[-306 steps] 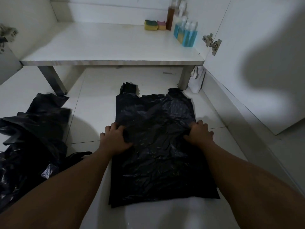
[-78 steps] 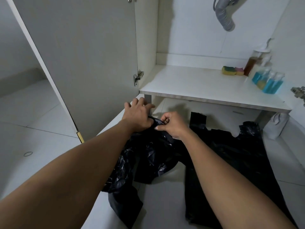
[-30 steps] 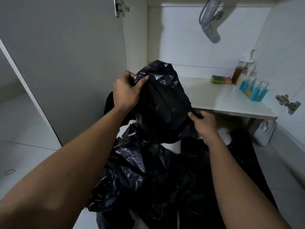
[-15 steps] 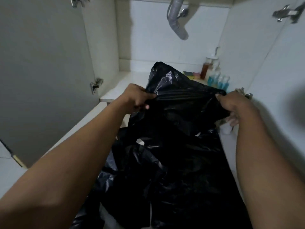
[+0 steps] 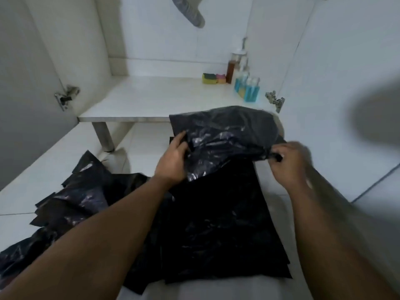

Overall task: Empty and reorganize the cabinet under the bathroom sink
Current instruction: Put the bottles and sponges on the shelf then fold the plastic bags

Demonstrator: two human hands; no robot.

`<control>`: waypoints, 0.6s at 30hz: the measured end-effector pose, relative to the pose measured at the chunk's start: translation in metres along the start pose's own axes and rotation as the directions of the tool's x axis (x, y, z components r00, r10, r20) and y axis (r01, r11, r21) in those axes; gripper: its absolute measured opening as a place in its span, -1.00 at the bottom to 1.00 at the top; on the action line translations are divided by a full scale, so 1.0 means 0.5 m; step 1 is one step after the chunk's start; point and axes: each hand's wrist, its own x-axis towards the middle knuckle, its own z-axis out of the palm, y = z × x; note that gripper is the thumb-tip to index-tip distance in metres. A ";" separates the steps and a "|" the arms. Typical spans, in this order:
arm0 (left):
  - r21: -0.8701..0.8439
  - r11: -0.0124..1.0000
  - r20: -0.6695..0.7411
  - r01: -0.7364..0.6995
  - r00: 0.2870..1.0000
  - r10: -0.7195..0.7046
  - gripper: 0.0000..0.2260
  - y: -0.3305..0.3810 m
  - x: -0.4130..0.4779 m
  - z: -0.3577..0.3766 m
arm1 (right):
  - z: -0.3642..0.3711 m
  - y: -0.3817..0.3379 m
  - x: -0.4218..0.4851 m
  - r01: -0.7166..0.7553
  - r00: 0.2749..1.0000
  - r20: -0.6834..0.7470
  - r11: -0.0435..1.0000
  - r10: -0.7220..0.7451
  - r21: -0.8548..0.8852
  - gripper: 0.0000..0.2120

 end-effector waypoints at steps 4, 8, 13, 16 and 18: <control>0.194 0.973 0.461 0.124 0.864 -0.202 -0.56 -0.057 -0.093 0.098 | 0.006 0.054 -0.094 -0.115 0.668 0.627 0.888 0.400 -0.445 -0.85; 0.277 0.956 0.649 0.093 0.715 -0.258 -0.64 -0.060 -0.155 0.118 | -0.023 0.019 -0.151 -0.105 0.196 0.761 0.785 0.618 -0.611 -0.72; 0.342 0.917 0.733 0.204 0.553 -0.396 -0.65 -0.058 -0.176 0.087 | -0.017 0.057 -0.176 -0.506 0.149 0.698 0.660 0.701 -0.555 -0.37; 0.446 0.882 0.756 0.151 0.465 -0.461 -0.72 -0.031 -0.186 0.064 | 0.012 0.072 -0.196 -0.545 0.361 0.578 0.669 0.732 -0.506 -0.42; 0.480 0.865 0.767 0.145 0.410 -0.494 -0.44 -0.005 -0.183 0.048 | 0.032 0.068 -0.217 -0.529 0.369 0.564 0.666 0.739 -0.526 -0.32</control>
